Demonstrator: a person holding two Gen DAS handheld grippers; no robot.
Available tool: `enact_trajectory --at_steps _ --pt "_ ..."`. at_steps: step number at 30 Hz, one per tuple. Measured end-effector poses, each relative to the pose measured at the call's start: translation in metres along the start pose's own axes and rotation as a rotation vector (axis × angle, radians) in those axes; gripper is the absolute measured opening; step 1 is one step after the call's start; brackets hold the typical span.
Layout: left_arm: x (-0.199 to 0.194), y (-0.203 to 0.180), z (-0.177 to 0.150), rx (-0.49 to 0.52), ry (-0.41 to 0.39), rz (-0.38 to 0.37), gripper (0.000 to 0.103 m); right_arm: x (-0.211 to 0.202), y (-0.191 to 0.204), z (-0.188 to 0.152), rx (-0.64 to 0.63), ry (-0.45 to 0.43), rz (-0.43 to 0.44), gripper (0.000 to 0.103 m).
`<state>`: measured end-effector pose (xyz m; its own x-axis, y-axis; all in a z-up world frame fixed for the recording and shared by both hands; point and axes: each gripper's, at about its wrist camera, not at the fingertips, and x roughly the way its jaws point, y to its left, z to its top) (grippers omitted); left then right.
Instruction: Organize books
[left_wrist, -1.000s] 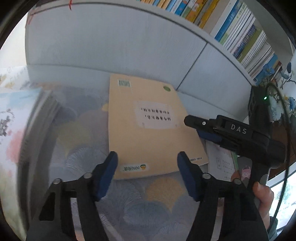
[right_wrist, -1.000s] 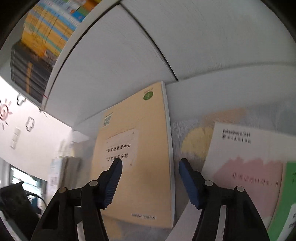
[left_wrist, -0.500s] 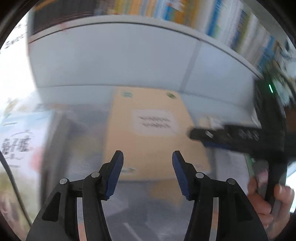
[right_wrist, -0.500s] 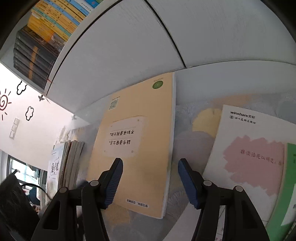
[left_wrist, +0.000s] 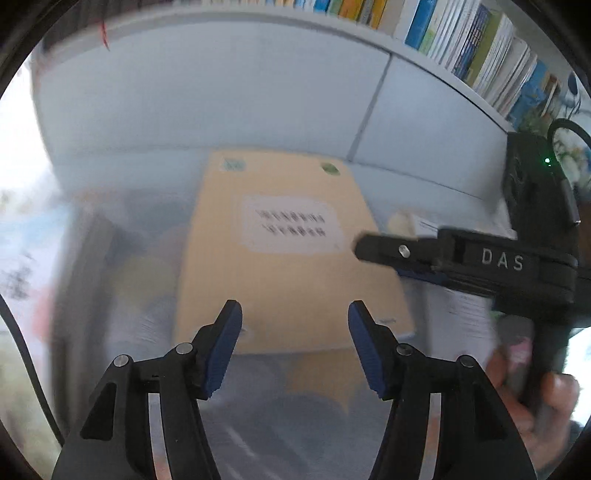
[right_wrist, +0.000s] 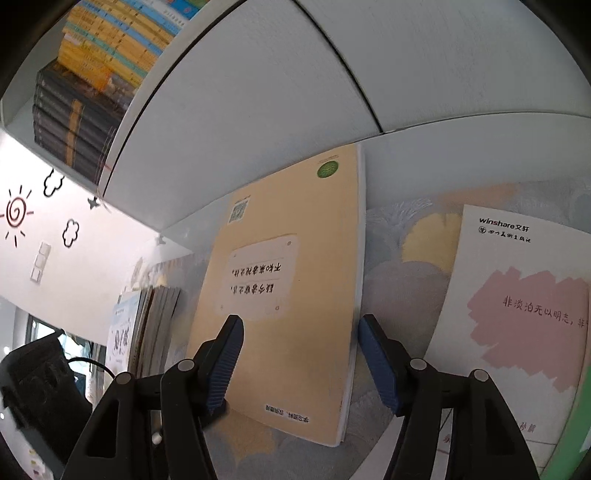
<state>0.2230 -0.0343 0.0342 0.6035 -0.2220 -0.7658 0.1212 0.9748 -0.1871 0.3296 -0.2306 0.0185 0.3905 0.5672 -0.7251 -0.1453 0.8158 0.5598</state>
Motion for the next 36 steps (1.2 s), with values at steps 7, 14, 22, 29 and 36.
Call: enact_trajectory --at_steps 7,14,22,29,36 --pt "0.01 0.053 0.009 -0.169 0.024 0.013 0.059 -0.003 -0.008 0.002 0.065 0.007 0.023 0.061" --pt "0.021 0.038 0.006 -0.106 0.051 -0.001 0.064 -0.004 -0.013 -0.001 0.059 -0.029 0.058 0.064" --pt "0.002 0.025 -0.005 -0.105 0.068 0.003 0.065 -0.009 -0.002 -0.008 -0.034 -0.014 0.014 0.065" --pt "-0.057 0.013 -0.062 -0.096 0.099 0.0 0.064 -0.036 0.001 -0.049 0.05 0.078 0.079 0.065" --pt "-0.143 0.002 -0.147 -0.05 0.123 -0.039 0.065 -0.077 0.027 -0.141 0.019 0.145 0.069 0.066"
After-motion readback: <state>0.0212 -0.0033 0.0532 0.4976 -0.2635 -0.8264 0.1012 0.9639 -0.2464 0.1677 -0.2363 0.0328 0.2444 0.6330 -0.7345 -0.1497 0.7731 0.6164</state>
